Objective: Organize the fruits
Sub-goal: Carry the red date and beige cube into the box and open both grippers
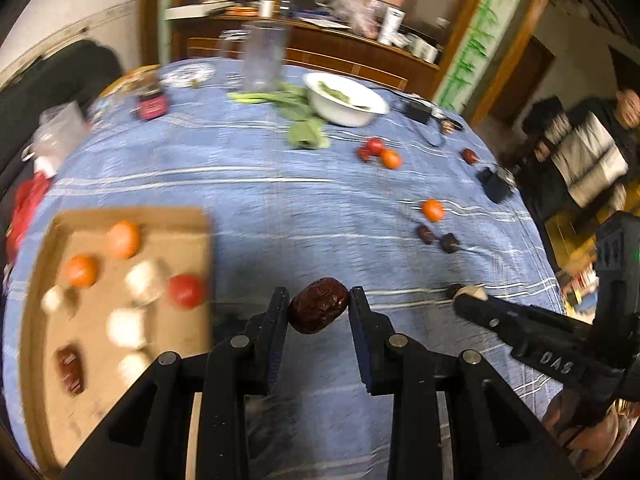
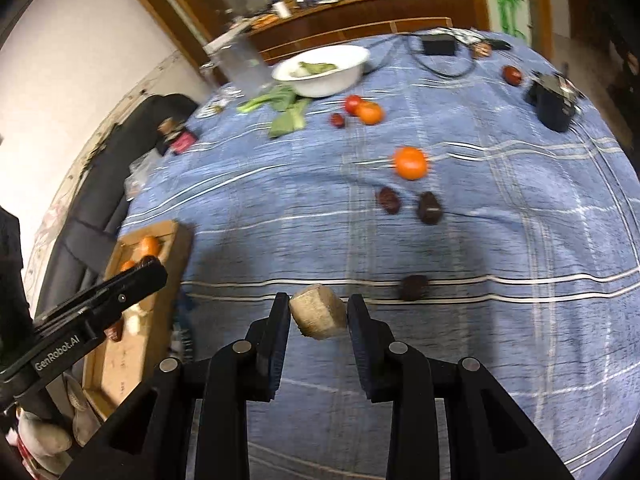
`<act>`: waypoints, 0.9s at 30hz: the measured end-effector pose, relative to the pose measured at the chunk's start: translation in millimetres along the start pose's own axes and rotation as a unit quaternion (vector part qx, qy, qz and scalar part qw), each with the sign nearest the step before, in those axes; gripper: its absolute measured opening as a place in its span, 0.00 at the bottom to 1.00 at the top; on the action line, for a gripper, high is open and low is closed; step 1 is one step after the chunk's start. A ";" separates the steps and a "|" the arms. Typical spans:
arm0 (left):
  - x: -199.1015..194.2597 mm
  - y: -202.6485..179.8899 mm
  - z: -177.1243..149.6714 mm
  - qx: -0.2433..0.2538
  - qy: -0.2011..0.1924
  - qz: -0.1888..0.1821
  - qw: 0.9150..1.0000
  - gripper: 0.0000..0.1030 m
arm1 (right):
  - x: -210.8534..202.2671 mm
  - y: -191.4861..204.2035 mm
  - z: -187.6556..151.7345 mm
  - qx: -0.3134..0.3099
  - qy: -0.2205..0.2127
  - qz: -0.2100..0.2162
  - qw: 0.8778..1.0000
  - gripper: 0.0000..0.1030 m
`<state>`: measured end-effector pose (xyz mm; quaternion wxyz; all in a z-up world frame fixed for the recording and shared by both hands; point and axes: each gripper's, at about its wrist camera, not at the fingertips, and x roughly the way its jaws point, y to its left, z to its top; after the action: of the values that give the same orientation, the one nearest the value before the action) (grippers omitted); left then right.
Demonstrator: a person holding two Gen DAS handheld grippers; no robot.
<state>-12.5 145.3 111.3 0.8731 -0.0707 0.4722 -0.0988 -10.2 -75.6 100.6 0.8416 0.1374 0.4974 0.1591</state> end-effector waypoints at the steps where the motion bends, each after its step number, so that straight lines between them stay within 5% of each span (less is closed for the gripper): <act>1: -7.8 12.7 -4.6 -0.010 -0.004 0.009 1.000 0.28 | 0.2 7.0 -0.6 -0.006 0.000 0.004 1.000 0.31; 15: -48.4 163.1 -59.2 -0.102 0.014 0.119 0.987 0.29 | 48.0 163.3 -31.3 -0.139 0.059 0.107 0.983 0.32; 27: -21.9 190.1 -56.5 -0.092 0.041 0.125 0.987 0.29 | 117.6 223.8 -65.3 -0.217 0.123 0.086 0.965 0.32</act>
<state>-51.5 333.4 57.1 0.8480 -0.0871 0.5202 0.0526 -43.6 180.7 63.9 0.7670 -0.0263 0.5367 0.3507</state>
